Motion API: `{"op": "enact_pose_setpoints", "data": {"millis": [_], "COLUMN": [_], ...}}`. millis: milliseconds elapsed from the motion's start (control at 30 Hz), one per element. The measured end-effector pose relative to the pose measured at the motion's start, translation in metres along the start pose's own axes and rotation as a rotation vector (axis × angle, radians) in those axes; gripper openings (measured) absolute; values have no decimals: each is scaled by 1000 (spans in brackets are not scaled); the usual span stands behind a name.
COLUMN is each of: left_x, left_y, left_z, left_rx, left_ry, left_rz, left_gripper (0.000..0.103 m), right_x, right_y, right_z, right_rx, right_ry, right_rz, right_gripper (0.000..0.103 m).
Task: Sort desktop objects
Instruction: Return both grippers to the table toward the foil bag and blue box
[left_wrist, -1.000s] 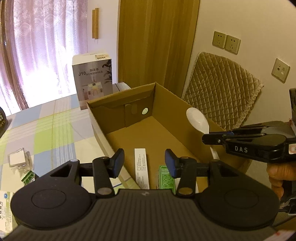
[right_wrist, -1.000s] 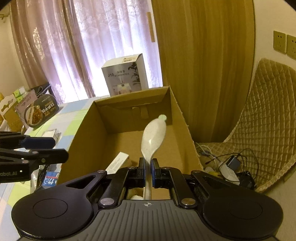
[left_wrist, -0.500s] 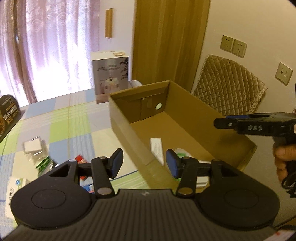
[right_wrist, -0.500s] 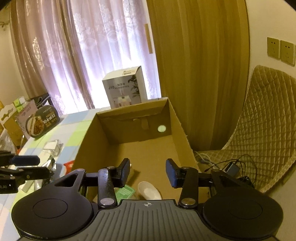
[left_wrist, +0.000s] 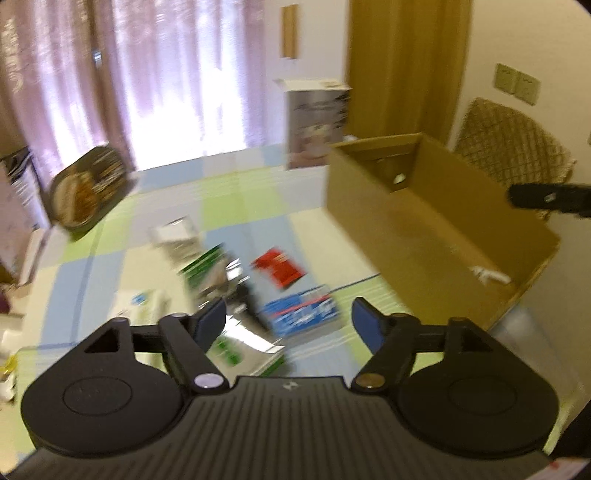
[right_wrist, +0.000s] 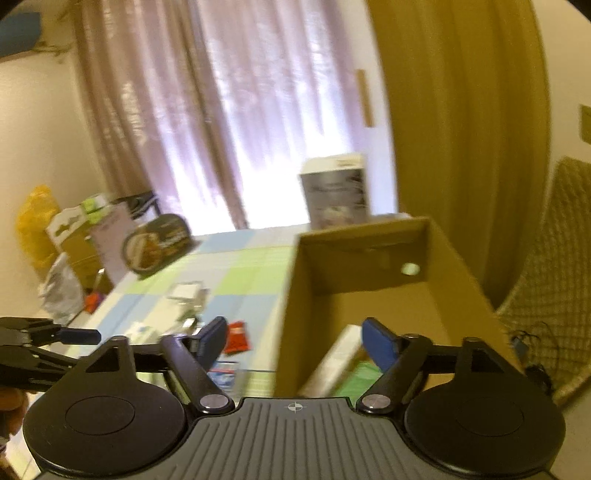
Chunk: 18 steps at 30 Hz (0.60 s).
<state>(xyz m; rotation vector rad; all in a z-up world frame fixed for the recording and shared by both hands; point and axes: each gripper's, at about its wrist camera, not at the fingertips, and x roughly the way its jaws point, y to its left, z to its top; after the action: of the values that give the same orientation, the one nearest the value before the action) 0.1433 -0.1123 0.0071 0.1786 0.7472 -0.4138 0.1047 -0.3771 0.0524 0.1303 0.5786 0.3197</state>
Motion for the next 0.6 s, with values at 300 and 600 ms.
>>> {"op": "enact_pose_setpoints", "data": {"millis": [300, 600], "left_x": [-30, -34], "left_y": [68, 104], "left_z": [-44, -69], "left_rx": [-20, -37], "left_ry": [35, 66], "left_rz": [105, 127], "left_gripper": [102, 102], "right_x": [17, 44], "right_y": [81, 116], "right_z": [-24, -49], "right_rx": [-154, -231], "right_ry": [80, 160], "right_rz": [111, 135], "right_gripper": [101, 101]}}
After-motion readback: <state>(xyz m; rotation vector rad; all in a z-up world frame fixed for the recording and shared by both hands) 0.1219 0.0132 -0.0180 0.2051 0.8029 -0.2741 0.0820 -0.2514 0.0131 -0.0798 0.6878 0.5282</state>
